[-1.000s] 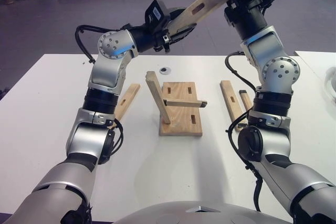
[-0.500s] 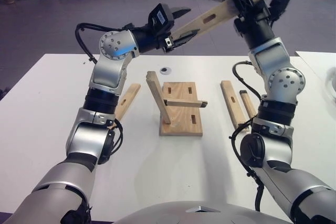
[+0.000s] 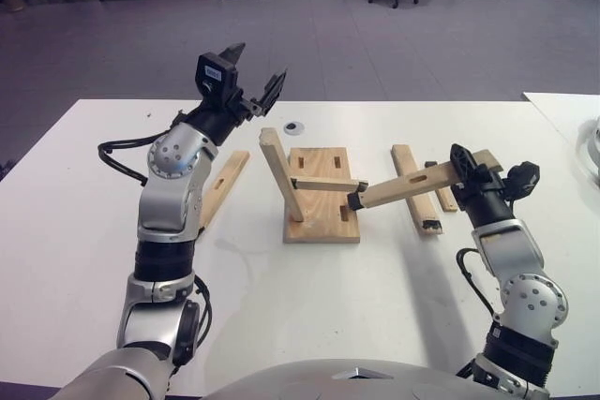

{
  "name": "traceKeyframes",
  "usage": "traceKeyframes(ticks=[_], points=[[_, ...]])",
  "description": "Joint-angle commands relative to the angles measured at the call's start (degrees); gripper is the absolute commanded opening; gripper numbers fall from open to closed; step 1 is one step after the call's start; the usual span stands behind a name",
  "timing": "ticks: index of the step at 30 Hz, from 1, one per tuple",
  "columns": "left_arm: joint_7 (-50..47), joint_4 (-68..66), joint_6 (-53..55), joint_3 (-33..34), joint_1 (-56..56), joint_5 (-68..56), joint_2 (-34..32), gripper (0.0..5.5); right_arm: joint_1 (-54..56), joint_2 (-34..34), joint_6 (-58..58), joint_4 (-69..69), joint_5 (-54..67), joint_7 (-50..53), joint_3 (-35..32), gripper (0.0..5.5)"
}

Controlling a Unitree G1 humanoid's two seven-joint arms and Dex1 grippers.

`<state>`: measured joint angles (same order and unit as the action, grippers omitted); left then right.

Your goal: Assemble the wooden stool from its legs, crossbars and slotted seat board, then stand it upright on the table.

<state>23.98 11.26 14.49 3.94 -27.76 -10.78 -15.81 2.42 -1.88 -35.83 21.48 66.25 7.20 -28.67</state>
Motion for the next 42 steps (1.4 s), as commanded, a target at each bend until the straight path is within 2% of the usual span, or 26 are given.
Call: traceKeyframes(ticks=[1, 9, 15, 19, 23, 29, 38, 40, 42], points=[[-1.1, 1.2, 1.6, -0.8, 0.7, -0.1, 0.2, 4.04, -0.5, -0.9, -0.6, 0.6, 3.0, 3.0, 0.4, 1.01], [-2.2, 3.1, 2.2, -3.4, 1.4, 0.5, 1.3, 4.04, -2.7, -3.6, -1.4, 1.2, -2.8, 6.1, 5.6, 1.01], [-2.7, 4.9, 3.5, -5.5, 1.6, 0.1, 2.3, 4.04, -0.2, -6.7, -5.0, 6.7, -13.6, 17.7, 12.1, 1.02], [-2.8, 5.6, 4.2, -6.7, 1.7, -0.6, 3.6, 4.04, 2.9, -9.4, -8.5, 9.6, -17.9, 21.3, 15.4, 1.07], [-2.8, 5.6, 4.5, -7.9, 1.5, -0.7, 4.7, 4.04, 2.2, -9.5, -9.8, 12.5, -19.9, 21.3, 18.0, 1.07], [-3.0, 5.9, 4.8, -9.4, 2.1, -0.7, 6.3, 4.04, -3.3, -8.8, -7.7, 12.9, -24.4, 15.7, 24.0, 1.07], [-3.3, 4.3, 3.1, -12.0, 4.1, 0.8, 7.3, 4.04, 3.0, -8.6, -9.4, 10.4, -30.1, 13.2, 27.6, 1.07], [-2.1, 6.1, 6.9, -12.2, 1.5, -1.0, 6.5, 4.04, 3.4, -8.8, -10.0, 10.6, -31.2, 13.0, 28.0, 1.07], [0.0, 8.2, 18.0, -10.6, -7.9, -5.5, 4.2, 4.04, 2.8, -9.0, -10.4, 10.9, -32.1, 12.9, 28.0, 1.07]])
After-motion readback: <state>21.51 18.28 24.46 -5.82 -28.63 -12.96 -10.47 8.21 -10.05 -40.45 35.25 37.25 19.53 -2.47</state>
